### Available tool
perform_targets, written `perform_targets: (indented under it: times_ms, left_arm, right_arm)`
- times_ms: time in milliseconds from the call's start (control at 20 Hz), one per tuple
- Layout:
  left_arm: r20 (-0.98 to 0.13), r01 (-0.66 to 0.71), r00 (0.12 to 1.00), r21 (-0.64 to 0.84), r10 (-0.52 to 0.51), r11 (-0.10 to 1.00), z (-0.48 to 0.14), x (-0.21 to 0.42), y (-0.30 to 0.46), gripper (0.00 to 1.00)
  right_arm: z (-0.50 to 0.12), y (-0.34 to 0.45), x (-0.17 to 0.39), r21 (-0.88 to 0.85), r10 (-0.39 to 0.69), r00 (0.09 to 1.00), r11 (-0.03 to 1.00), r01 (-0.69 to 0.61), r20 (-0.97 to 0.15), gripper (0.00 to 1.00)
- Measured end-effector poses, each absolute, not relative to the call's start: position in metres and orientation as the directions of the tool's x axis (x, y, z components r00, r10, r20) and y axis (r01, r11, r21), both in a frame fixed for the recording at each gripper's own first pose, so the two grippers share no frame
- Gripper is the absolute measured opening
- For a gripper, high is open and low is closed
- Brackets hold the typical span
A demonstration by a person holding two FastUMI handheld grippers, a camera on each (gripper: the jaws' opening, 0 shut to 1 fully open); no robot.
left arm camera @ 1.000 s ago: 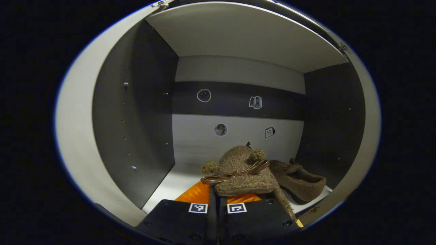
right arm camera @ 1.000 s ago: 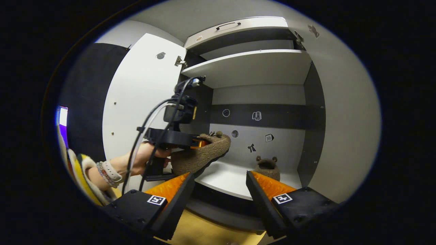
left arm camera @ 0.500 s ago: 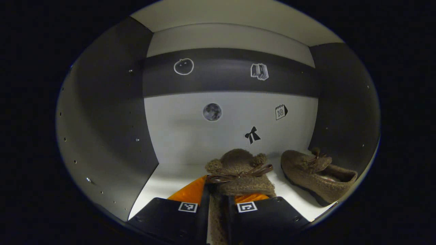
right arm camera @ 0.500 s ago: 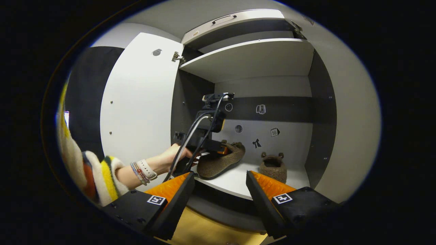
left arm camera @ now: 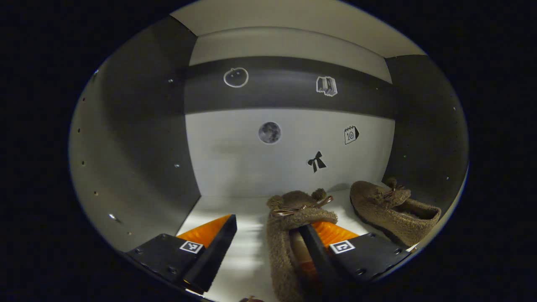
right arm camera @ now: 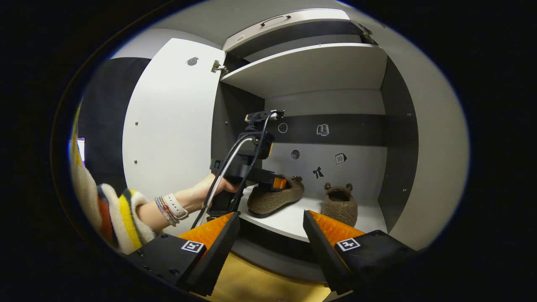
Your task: Grab one shoe with the right hand and put it into the shoe cabinet, grab the other shoe with the left hand and put it into the shoe cabinet; then close the right door with the right hand and the left door with the left hand.
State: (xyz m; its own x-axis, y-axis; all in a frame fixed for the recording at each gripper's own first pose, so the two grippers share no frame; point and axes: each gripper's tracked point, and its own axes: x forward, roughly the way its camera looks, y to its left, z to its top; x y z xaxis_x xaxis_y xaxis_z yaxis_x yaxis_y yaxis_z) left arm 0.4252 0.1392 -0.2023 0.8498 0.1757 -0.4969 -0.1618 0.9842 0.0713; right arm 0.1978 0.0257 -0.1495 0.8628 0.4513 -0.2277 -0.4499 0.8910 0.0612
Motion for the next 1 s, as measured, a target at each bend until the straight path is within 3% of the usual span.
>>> perform_targets:
  times_ms: [250, 450, 850, 950, 1000]
  left_arm:
    - [-0.397, -0.122, 0.904, 0.121, 0.161, 0.985, -0.147, 0.399, 0.137, 0.95]
    - [-0.313, -0.080, 0.945, 0.076, 0.100, 0.994, -0.095, 0.361, 0.117, 0.96]
    - [-0.229, 0.120, 0.966, 0.002, -0.117, 0.993, -0.032, 0.180, 0.036, 0.99]
    - [-0.246, 0.156, 0.956, -0.021, -0.157, 0.987, -0.027, 0.134, 0.027, 0.93]
    - [-0.251, 0.171, 0.952, -0.032, -0.174, 0.985, -0.024, 0.116, 0.024, 0.99]
  right_arm:
    - [-0.136, 0.034, 0.178, 0.021, 0.398, 0.891, 0.915, -0.404, -0.220, 0.98]
    - [-0.107, 0.039, 0.155, -0.004, 0.336, 0.925, 0.940, -0.342, -0.176, 0.98]
    - [-0.028, -0.011, 0.077, -0.090, 0.116, 0.992, 0.989, -0.119, -0.038, 0.98]
    - [-0.011, -0.039, 0.054, -0.092, 0.040, 0.999, 0.995, -0.041, -0.013, 0.98]
    - [-0.001, -0.057, 0.043, -0.100, -0.013, 1.000, 0.995, 0.014, 0.007, 0.98]
